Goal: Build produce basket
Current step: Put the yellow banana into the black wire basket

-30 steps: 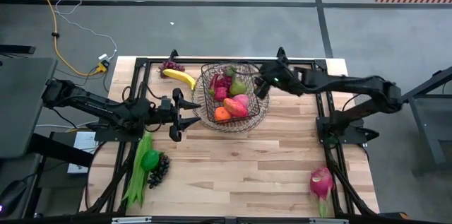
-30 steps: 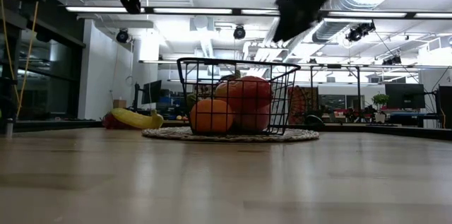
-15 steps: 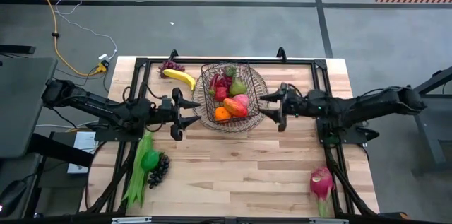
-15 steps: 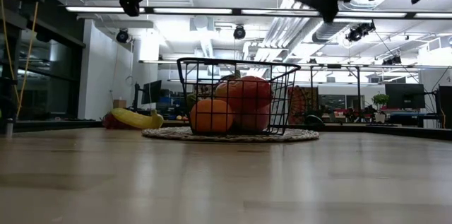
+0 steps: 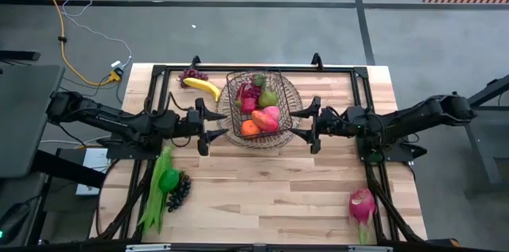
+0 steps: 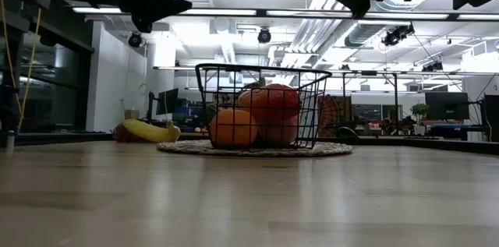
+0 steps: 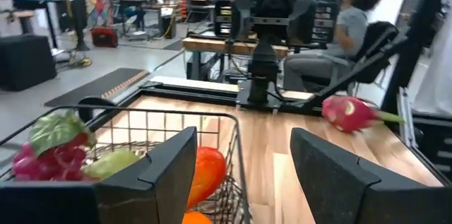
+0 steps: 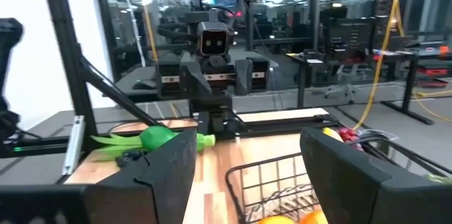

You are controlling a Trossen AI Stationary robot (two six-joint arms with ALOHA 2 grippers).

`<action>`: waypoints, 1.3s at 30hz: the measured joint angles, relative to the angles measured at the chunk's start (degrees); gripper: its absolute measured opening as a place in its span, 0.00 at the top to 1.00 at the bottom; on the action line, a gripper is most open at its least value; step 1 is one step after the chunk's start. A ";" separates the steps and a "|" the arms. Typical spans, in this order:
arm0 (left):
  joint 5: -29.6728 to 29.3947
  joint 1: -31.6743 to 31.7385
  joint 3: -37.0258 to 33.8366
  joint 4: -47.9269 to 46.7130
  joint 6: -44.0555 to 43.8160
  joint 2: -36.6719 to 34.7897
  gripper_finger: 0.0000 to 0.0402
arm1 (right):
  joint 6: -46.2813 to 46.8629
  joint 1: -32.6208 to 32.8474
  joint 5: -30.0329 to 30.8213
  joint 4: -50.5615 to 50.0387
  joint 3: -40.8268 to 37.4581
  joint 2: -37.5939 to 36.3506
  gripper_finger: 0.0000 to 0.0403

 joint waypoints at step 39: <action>-10.86 28.15 -0.02 -14.13 -24.64 25.23 0.51 | 0.00 0.00 0.41 -0.22 0.00 0.00 0.40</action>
